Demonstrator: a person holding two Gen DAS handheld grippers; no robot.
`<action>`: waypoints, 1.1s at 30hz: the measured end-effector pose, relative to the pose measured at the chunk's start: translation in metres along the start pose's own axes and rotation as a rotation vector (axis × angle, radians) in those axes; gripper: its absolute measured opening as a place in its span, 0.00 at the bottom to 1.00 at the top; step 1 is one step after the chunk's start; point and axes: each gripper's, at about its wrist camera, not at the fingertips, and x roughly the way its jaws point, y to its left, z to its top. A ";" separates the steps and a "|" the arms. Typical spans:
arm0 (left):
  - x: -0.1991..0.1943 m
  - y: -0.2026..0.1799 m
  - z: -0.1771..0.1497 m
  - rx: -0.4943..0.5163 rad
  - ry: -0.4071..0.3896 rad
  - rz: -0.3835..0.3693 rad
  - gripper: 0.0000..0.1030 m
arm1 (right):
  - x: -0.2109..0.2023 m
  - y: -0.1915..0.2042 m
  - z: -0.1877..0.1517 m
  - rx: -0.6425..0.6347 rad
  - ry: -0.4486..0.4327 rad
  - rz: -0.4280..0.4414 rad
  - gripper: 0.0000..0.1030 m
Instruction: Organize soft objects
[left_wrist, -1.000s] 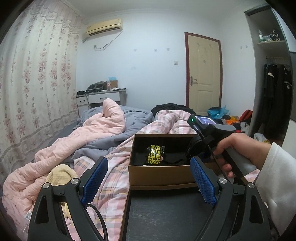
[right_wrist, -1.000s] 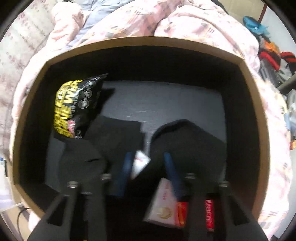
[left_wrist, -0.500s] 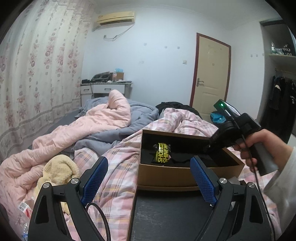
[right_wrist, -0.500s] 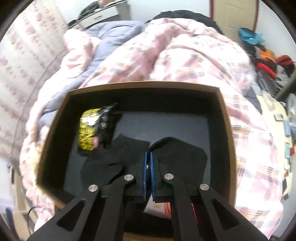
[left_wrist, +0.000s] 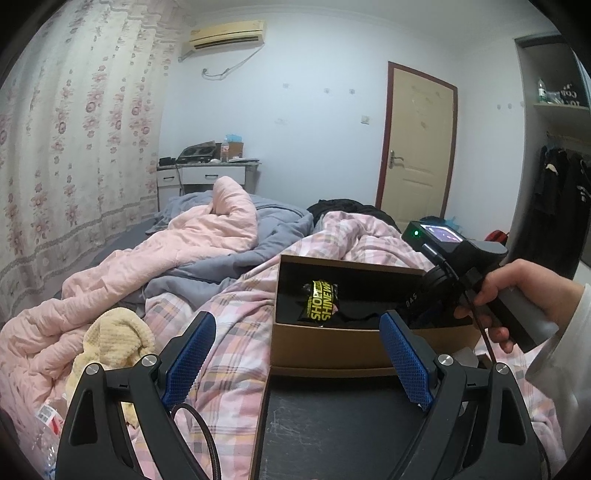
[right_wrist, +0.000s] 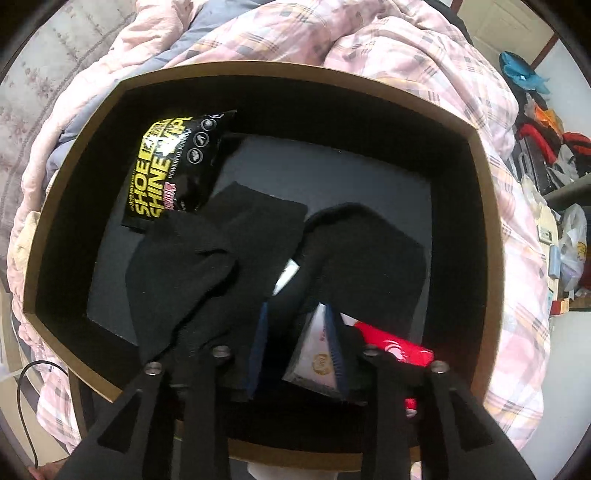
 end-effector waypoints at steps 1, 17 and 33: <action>0.000 -0.001 0.000 0.002 0.000 -0.001 0.86 | 0.000 -0.003 0.000 0.006 0.001 -0.001 0.46; 0.085 -0.020 -0.039 0.027 0.428 -0.147 0.86 | -0.006 -0.032 0.005 0.080 -0.015 0.157 0.80; 0.133 -0.060 -0.088 0.251 0.675 -0.092 1.00 | 0.057 -0.010 0.015 -0.013 0.111 0.037 0.78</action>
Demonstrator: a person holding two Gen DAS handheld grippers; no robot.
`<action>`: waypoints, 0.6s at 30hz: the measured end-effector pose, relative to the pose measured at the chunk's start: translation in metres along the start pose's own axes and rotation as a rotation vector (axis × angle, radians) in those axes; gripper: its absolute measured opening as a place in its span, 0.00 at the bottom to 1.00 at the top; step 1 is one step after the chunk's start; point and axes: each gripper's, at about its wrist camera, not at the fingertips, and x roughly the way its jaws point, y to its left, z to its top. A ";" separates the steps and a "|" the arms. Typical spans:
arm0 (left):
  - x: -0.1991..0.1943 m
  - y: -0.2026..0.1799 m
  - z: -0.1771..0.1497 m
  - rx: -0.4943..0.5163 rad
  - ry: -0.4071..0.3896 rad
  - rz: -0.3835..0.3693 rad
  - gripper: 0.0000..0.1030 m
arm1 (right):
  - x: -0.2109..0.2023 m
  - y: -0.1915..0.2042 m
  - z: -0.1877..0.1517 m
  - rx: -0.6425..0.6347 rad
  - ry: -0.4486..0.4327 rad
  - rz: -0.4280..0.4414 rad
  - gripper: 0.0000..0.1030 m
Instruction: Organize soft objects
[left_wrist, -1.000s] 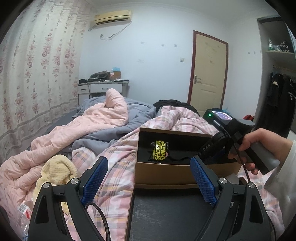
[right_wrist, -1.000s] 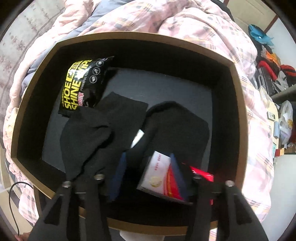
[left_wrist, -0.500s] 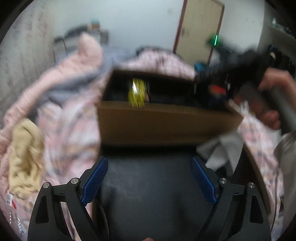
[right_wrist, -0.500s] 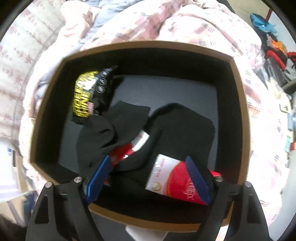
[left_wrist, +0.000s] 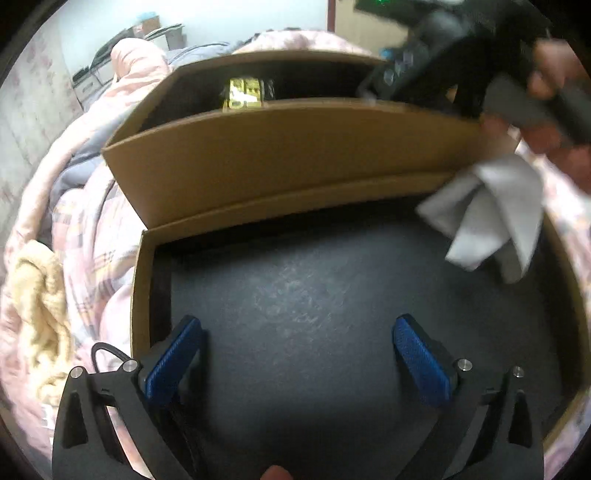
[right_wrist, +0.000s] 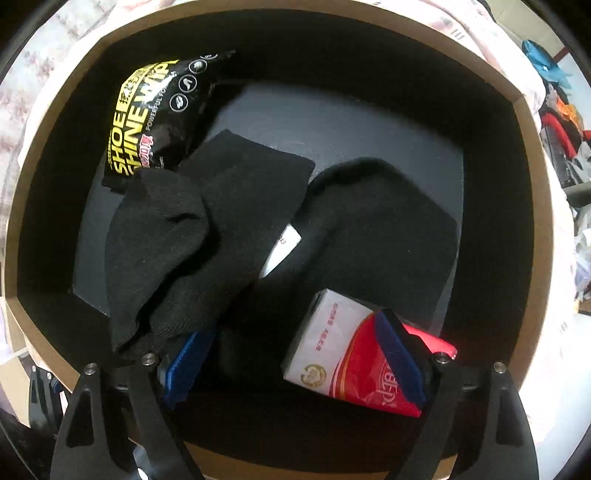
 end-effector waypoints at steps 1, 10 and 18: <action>0.001 0.003 0.002 0.000 0.006 -0.002 1.00 | -0.003 -0.002 -0.007 0.006 -0.005 -0.006 0.69; 0.002 -0.004 0.004 -0.001 0.012 -0.006 1.00 | -0.015 -0.020 -0.004 0.086 -0.101 -0.020 0.10; 0.002 -0.003 0.002 0.002 0.015 -0.002 1.00 | -0.080 -0.001 -0.026 0.115 -0.256 0.011 0.07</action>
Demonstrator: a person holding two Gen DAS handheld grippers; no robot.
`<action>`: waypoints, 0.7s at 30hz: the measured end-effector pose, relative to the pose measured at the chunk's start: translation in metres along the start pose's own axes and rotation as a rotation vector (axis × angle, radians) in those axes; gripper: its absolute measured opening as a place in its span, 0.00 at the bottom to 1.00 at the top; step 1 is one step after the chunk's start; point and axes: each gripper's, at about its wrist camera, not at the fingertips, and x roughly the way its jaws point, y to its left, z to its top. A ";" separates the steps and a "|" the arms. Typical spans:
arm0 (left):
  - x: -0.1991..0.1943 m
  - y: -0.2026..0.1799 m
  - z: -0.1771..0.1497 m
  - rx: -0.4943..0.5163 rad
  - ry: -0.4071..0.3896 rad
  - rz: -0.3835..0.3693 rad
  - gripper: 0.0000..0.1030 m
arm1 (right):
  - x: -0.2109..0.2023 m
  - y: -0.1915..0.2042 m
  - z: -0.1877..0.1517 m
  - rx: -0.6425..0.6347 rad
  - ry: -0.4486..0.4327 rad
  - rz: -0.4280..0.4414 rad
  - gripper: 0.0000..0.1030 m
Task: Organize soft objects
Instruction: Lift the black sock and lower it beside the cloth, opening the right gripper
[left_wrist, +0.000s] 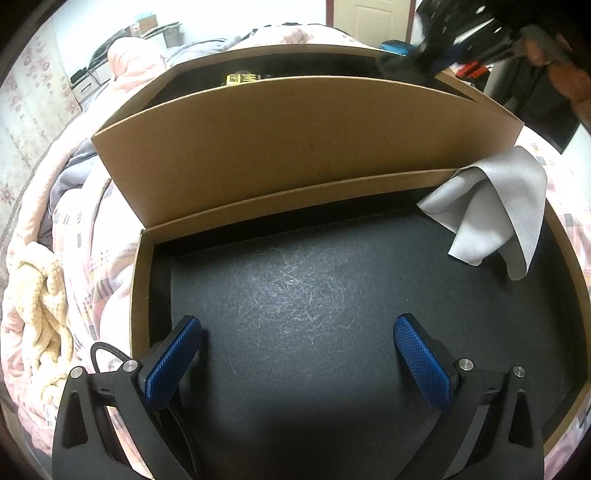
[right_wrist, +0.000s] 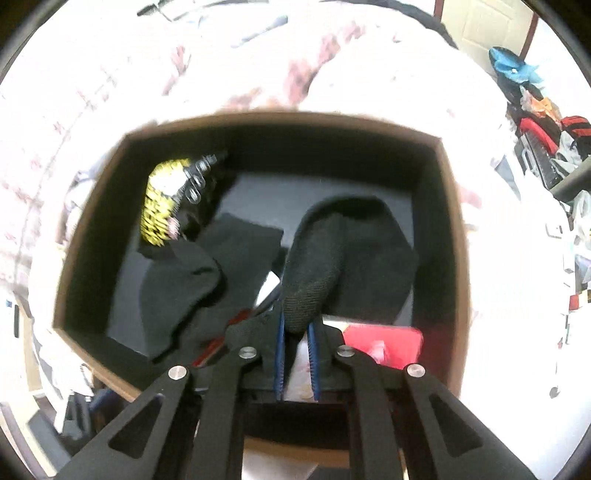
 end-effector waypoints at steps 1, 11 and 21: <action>0.000 0.000 0.000 0.000 0.000 0.001 1.00 | -0.008 -0.002 -0.001 0.003 -0.013 0.013 0.07; 0.000 0.001 -0.001 0.001 0.002 0.001 1.00 | -0.074 0.006 -0.015 -0.042 -0.192 0.190 0.07; 0.000 0.004 -0.001 -0.001 -0.001 -0.002 1.00 | -0.123 0.031 -0.067 -0.146 -0.377 0.306 0.07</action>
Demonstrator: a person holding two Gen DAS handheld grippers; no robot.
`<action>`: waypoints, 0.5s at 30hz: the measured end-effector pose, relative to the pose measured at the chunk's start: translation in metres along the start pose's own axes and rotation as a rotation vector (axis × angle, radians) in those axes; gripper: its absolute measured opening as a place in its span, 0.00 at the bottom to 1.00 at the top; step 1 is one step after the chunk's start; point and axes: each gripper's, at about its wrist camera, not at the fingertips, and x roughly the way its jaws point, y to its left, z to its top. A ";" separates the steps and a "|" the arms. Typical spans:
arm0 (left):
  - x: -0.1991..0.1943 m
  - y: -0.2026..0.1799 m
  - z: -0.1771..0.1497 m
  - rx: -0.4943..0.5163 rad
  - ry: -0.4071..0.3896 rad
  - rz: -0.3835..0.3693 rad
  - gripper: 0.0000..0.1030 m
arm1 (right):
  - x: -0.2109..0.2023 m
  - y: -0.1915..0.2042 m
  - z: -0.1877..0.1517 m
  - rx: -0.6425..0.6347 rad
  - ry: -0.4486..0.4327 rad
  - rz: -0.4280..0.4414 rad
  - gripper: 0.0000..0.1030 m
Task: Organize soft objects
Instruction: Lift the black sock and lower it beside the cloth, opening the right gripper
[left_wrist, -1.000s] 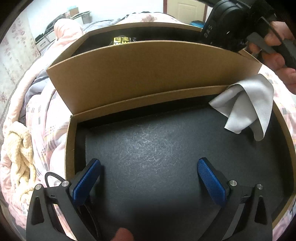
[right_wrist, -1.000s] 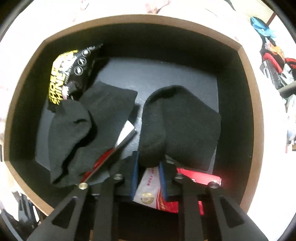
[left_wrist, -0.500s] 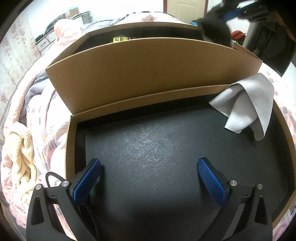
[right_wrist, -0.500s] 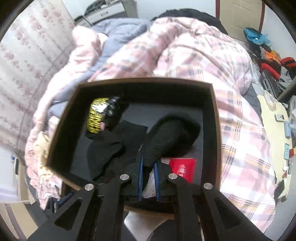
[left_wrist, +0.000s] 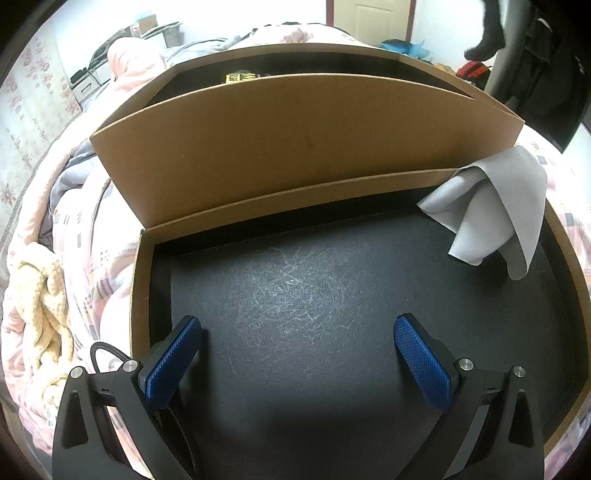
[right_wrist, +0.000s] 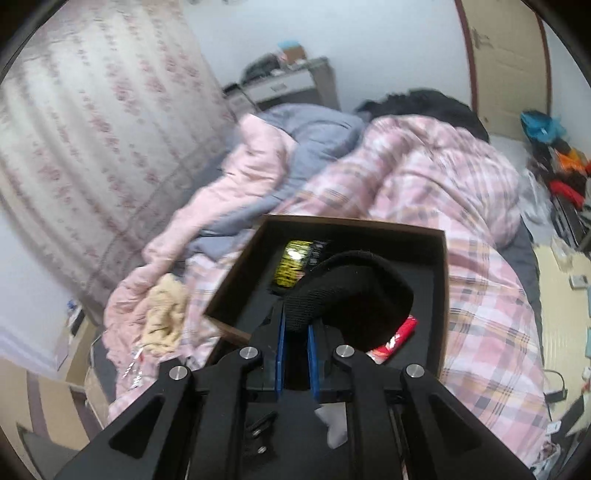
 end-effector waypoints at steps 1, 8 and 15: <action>0.000 0.000 0.000 0.000 0.000 0.000 1.00 | -0.004 0.004 -0.010 -0.015 -0.009 0.016 0.07; 0.000 0.000 0.000 0.000 0.000 0.000 1.00 | 0.012 0.018 -0.083 -0.065 -0.001 0.067 0.07; 0.000 0.000 0.000 0.000 0.000 0.000 1.00 | 0.040 0.010 -0.119 -0.037 -0.026 0.071 0.07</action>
